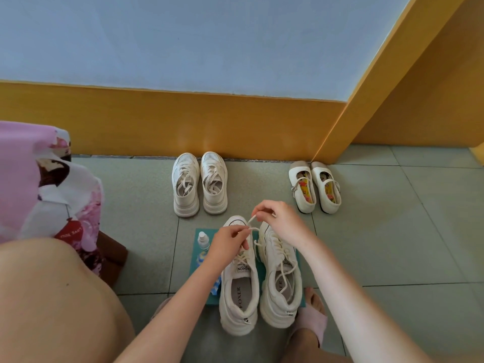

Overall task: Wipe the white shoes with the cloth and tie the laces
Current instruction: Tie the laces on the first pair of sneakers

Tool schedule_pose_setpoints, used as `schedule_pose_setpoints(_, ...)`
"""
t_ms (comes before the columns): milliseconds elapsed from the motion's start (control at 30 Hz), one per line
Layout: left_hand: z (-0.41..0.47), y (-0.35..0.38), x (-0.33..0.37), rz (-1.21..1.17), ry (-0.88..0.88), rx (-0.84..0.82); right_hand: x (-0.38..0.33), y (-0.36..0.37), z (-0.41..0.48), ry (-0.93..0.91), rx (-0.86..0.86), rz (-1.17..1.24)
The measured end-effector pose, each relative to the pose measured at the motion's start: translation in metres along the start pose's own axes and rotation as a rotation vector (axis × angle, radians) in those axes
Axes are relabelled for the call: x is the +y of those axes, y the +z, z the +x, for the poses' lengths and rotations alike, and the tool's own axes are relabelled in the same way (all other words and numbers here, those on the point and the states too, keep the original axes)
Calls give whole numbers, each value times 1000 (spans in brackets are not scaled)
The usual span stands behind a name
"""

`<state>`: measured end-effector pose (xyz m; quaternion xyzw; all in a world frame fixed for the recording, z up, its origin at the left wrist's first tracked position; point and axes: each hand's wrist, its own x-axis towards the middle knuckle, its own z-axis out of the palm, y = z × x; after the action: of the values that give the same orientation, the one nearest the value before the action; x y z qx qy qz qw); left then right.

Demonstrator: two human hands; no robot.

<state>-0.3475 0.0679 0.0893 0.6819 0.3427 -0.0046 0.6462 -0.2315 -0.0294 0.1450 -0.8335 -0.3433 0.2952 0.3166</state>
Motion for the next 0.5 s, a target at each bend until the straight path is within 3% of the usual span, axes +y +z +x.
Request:
schedule_pose_setpoints(100,1,0,2,-8,37,-53,-1,5,6,-28,16,12)
schedule_pose_setpoints(267,3,-4,-1,-2,25,-14,7,13,11,-13,183,38)
schedule_pose_setpoints(400,5,-9,-3,-54,27,-20,21,22,-3,62,-21,34)
schedule_pose_setpoints(500,3,-11,0,-69,30,-31,32,27,-11,90,15,131)
